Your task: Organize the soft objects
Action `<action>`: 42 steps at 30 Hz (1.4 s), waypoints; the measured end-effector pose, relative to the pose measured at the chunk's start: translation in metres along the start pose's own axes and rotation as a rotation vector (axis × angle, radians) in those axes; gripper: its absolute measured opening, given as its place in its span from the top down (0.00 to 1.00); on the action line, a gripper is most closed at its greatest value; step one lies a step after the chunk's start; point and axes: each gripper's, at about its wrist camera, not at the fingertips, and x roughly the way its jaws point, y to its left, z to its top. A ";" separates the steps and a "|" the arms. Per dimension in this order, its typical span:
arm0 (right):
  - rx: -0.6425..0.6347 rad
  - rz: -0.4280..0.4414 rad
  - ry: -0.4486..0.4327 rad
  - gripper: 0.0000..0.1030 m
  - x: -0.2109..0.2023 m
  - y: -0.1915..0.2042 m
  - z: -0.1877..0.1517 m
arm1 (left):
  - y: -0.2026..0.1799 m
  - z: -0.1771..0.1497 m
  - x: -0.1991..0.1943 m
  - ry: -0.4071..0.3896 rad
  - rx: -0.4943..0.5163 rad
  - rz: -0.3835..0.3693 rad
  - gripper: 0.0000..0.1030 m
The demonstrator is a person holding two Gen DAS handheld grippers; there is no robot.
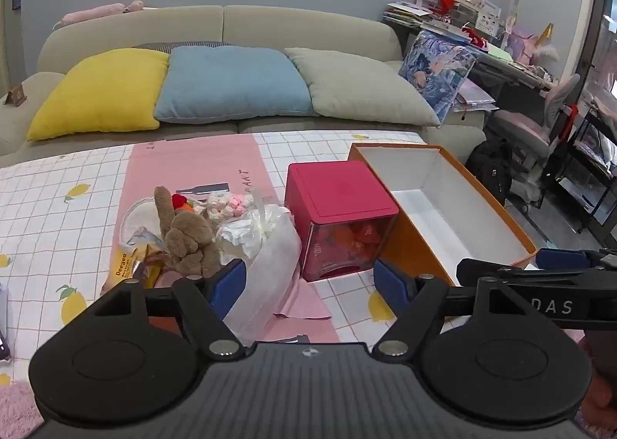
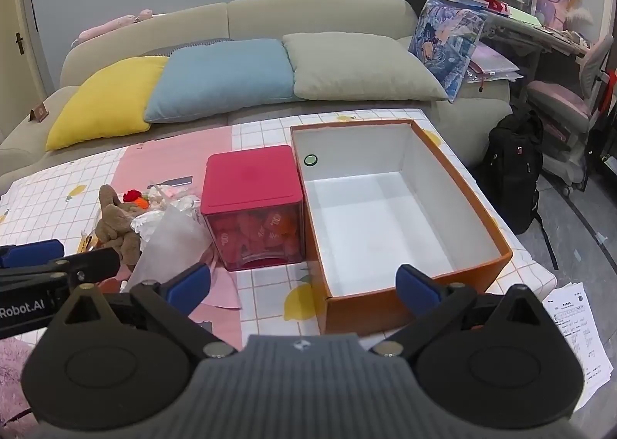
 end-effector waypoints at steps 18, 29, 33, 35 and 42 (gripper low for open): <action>0.011 0.005 0.011 0.03 0.004 -0.005 -0.001 | -0.003 0.003 -0.005 -0.027 0.013 -0.033 0.14; 0.011 0.003 0.013 0.03 0.004 -0.007 -0.001 | -0.003 0.002 -0.004 -0.025 0.012 -0.032 0.14; 0.011 0.003 0.014 0.03 0.004 -0.006 -0.001 | -0.004 0.001 -0.003 -0.022 0.013 -0.032 0.14; 0.011 0.001 0.018 0.03 0.005 -0.007 -0.002 | -0.004 -0.001 -0.002 -0.021 0.015 -0.032 0.14; 0.011 0.000 0.021 0.03 0.005 -0.008 -0.002 | -0.003 -0.002 0.000 -0.016 0.014 -0.033 0.14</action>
